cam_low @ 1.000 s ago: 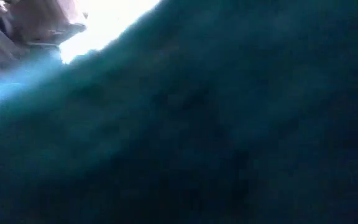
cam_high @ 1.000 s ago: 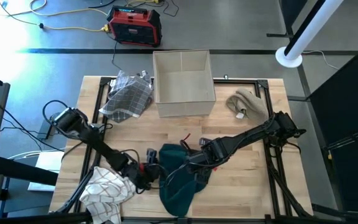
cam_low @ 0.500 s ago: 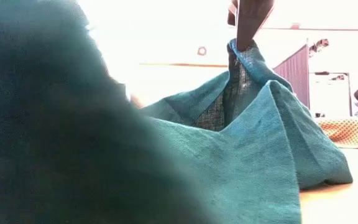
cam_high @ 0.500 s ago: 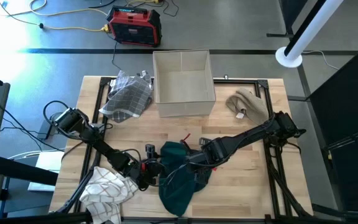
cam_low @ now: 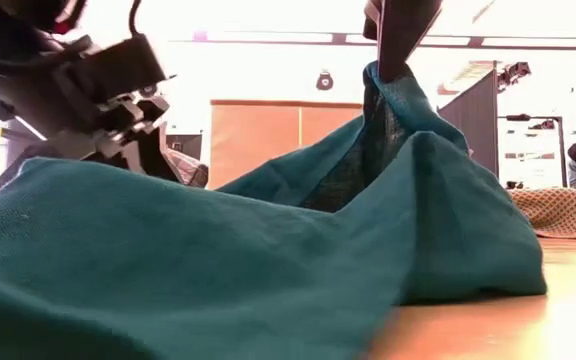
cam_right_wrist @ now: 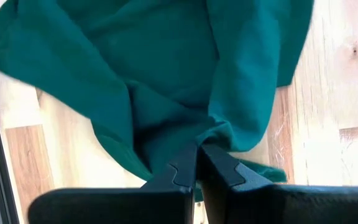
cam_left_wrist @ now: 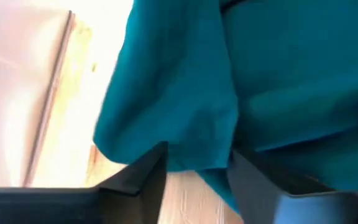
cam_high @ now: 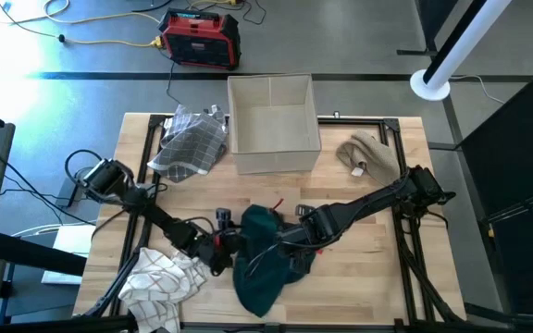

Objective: Fold towel
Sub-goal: Fold the green towel

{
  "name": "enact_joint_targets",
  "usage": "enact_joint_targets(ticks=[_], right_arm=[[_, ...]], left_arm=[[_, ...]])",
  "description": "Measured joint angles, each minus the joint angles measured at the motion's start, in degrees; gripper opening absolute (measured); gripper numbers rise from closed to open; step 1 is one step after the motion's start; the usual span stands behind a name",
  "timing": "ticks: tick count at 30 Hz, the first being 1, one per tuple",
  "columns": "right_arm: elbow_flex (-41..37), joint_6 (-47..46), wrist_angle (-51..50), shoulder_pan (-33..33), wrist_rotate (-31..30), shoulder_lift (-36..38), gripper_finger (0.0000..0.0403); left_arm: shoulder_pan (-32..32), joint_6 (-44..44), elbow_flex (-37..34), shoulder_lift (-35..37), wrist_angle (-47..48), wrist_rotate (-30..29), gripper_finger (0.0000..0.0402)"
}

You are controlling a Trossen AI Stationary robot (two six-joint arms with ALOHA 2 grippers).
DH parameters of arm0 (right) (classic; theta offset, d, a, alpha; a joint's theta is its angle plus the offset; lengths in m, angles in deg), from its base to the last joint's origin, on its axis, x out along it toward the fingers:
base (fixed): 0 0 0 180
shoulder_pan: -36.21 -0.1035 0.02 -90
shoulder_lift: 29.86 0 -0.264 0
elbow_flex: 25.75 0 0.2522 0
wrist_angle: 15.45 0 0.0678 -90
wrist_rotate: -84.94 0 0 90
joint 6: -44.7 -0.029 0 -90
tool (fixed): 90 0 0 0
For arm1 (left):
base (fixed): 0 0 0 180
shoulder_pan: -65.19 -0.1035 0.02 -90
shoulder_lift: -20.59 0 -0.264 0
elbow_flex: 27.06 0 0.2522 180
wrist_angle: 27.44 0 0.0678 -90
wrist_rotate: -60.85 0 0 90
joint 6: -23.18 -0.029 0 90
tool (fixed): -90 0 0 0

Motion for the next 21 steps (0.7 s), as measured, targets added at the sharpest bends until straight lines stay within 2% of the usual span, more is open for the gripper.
enact_joint_targets(ticks=[5,6,10,13,16,21], right_arm=[[0.00,-0.31,0.03,0.00,-0.04,0.00,0.0000],[0.00,-0.35,0.03,0.00,-0.04,0.00,0.0000],[0.00,-1.63,0.33,-0.02,-0.03,0.02,0.0000],[1.55,-3.70,0.32,-0.02,1.92,0.02,0.0000],[6.51,-1.53,-1.40,-0.02,3.63,0.07,0.0000],[17.07,2.35,-11.50,0.55,3.00,0.07,0.0000]], left_arm=[[-2.12,0.97,0.00,0.00,0.06,5.50,0.0020],[-2.40,1.79,0.00,0.00,0.04,6.35,0.0011],[-2.83,3.82,0.00,0.44,1.23,8.48,0.0006],[-2.83,5.92,1.27,3.61,8.83,9.95,0.0003],[-2.31,8.10,4.15,9.55,18.65,11.82,0.0002],[-0.93,9.11,9.75,21.63,31.11,13.27,0.0001]])
